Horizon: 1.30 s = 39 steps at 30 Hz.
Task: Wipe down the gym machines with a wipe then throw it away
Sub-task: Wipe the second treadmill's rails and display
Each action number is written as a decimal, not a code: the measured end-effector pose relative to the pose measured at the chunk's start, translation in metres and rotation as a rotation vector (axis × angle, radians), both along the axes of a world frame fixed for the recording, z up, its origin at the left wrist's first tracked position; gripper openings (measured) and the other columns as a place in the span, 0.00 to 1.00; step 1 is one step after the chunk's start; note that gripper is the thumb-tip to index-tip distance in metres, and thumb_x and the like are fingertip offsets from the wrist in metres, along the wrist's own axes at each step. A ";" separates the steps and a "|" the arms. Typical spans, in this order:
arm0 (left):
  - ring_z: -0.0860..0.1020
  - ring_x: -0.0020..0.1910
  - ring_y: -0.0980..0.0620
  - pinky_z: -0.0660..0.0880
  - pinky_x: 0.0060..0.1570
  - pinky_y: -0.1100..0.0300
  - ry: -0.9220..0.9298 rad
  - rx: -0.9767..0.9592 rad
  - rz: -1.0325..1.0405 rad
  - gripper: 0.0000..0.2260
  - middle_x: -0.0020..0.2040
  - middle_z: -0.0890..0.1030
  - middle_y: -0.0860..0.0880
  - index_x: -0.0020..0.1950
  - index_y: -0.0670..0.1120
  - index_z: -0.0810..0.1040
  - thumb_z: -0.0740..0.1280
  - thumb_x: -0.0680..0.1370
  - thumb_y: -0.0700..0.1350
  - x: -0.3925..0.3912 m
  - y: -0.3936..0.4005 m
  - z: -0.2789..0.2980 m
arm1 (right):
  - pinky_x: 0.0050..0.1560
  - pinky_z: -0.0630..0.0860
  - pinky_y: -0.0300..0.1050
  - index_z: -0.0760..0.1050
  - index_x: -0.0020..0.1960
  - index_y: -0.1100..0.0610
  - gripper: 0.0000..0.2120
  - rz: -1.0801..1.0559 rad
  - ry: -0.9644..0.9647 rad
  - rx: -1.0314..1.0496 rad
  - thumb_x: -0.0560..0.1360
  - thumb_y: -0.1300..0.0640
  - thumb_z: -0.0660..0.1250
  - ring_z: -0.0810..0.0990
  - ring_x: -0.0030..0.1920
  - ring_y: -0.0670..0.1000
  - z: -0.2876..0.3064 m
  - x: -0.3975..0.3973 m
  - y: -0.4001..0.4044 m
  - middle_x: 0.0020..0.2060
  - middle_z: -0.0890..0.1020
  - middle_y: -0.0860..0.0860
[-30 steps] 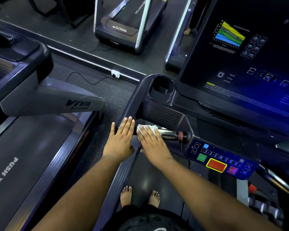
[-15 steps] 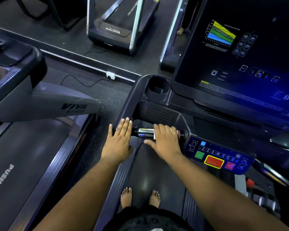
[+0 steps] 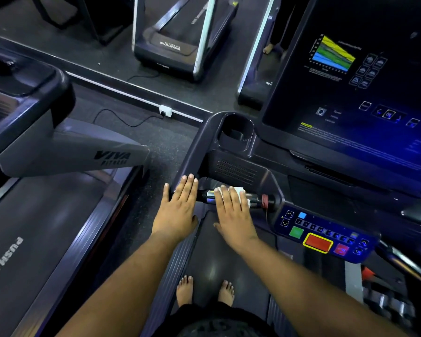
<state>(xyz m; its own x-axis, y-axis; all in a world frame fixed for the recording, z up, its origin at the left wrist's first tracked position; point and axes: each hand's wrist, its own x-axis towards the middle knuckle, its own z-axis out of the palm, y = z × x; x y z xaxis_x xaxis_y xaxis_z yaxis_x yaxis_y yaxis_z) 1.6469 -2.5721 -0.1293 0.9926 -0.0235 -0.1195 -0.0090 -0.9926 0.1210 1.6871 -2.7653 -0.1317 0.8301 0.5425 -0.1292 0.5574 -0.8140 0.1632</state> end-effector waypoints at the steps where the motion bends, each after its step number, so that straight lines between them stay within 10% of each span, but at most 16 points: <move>1: 0.34 0.81 0.49 0.42 0.79 0.37 0.011 0.003 -0.002 0.44 0.83 0.36 0.47 0.83 0.43 0.36 0.62 0.80 0.57 0.000 0.000 0.001 | 0.77 0.55 0.63 0.51 0.81 0.61 0.45 0.007 -0.021 0.020 0.73 0.47 0.70 0.63 0.76 0.62 -0.003 0.002 0.003 0.75 0.65 0.59; 7: 0.35 0.82 0.48 0.43 0.79 0.37 -0.024 -0.009 -0.014 0.44 0.83 0.37 0.46 0.83 0.43 0.38 0.63 0.80 0.57 0.000 0.000 -0.001 | 0.56 0.74 0.53 0.73 0.60 0.55 0.12 -0.012 0.090 0.003 0.77 0.57 0.65 0.80 0.57 0.56 0.024 0.043 0.060 0.55 0.81 0.54; 14: 0.35 0.82 0.48 0.43 0.79 0.36 -0.020 0.000 -0.020 0.44 0.83 0.37 0.46 0.83 0.43 0.37 0.62 0.80 0.59 -0.001 0.000 0.001 | 0.77 0.59 0.60 0.54 0.80 0.59 0.33 0.040 -0.053 0.078 0.77 0.61 0.61 0.66 0.75 0.59 0.007 0.009 -0.004 0.74 0.67 0.57; 22: 0.36 0.82 0.47 0.41 0.75 0.29 -0.007 0.044 0.002 0.46 0.83 0.38 0.46 0.83 0.44 0.37 0.64 0.79 0.58 0.000 -0.005 0.010 | 0.76 0.40 0.46 0.58 0.81 0.54 0.29 -0.053 0.203 0.280 0.81 0.69 0.52 0.56 0.80 0.54 0.055 0.015 -0.037 0.81 0.59 0.52; 28: 0.41 0.83 0.48 0.39 0.74 0.27 -0.021 -0.030 -0.022 0.46 0.84 0.45 0.47 0.84 0.45 0.46 0.69 0.76 0.58 0.014 -0.038 0.014 | 0.78 0.58 0.42 0.72 0.75 0.54 0.25 -0.160 0.255 0.790 0.81 0.70 0.58 0.68 0.76 0.50 0.073 0.016 -0.075 0.75 0.70 0.52; 32: 0.36 0.81 0.49 0.38 0.76 0.30 -0.009 -0.098 -0.102 0.44 0.84 0.40 0.49 0.84 0.47 0.44 0.66 0.78 0.61 0.028 -0.082 0.020 | 0.77 0.61 0.43 0.73 0.74 0.55 0.27 -0.276 -0.047 1.037 0.78 0.73 0.59 0.67 0.76 0.48 0.090 0.029 -0.119 0.74 0.72 0.53; 39: 0.37 0.81 0.52 0.41 0.77 0.31 0.042 -0.139 -0.215 0.47 0.83 0.39 0.51 0.84 0.48 0.45 0.67 0.76 0.65 0.051 -0.138 0.026 | 0.81 0.50 0.53 0.61 0.80 0.55 0.35 -0.172 0.275 0.416 0.81 0.35 0.53 0.53 0.81 0.54 0.067 0.041 -0.144 0.81 0.57 0.53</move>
<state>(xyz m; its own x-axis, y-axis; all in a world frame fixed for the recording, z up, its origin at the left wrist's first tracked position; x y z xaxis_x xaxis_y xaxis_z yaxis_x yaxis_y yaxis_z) 1.6982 -2.7104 -0.1035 0.9572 -0.2525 -0.1415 -0.2099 -0.9422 0.2612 1.7286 -2.9089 -0.0650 0.8773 0.4533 -0.1576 0.3869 -0.8624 -0.3265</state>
